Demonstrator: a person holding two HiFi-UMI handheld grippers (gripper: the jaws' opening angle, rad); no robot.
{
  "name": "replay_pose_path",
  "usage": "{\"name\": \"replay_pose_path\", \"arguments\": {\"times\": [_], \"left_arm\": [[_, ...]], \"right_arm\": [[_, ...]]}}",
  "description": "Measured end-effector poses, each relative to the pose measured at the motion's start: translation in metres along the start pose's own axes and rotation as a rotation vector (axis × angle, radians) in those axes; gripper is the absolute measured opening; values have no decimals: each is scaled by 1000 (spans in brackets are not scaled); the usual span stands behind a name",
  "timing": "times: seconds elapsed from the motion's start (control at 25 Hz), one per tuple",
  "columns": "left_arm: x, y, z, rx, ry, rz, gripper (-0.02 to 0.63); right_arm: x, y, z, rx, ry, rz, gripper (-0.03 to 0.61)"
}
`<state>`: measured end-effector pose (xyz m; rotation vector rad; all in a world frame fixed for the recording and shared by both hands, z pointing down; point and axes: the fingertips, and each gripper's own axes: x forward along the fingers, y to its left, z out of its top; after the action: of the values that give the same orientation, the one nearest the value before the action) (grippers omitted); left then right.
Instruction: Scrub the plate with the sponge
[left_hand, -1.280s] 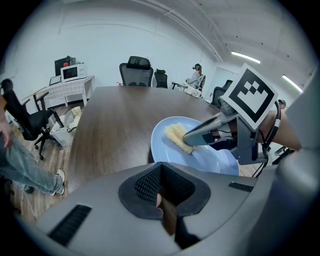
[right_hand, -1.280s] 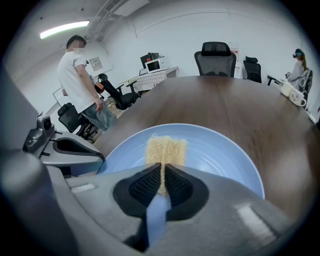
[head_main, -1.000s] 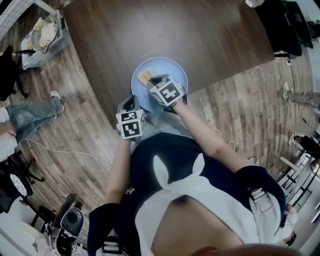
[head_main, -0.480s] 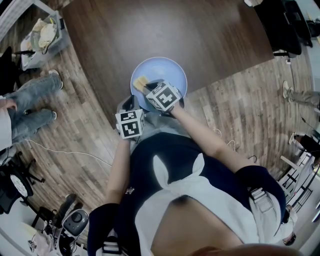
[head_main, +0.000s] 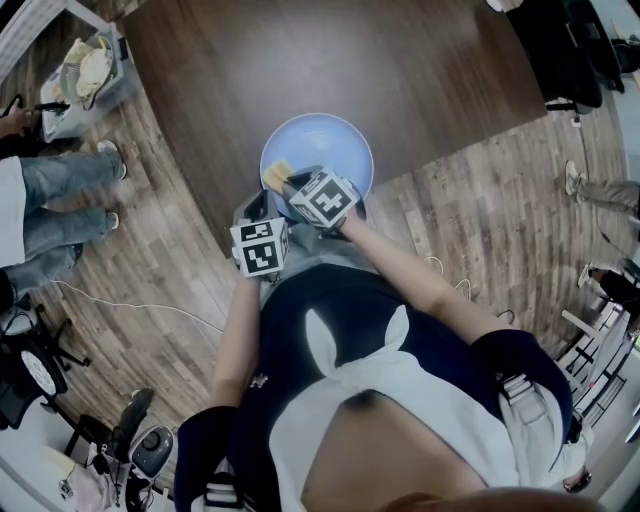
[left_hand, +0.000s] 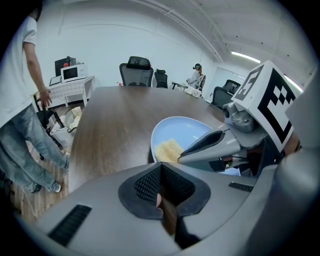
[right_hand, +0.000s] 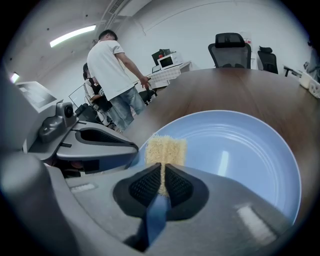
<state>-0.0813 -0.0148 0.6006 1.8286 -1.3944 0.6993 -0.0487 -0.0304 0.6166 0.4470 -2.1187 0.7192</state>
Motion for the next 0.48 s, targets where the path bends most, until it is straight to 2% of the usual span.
{"name": "replay_pose_path", "arguments": {"times": [0.48], "left_arm": [[-2, -3, 0, 7, 1, -1, 3]], "right_arm": [[-4, 19, -16, -1, 30, 80, 23]]}}
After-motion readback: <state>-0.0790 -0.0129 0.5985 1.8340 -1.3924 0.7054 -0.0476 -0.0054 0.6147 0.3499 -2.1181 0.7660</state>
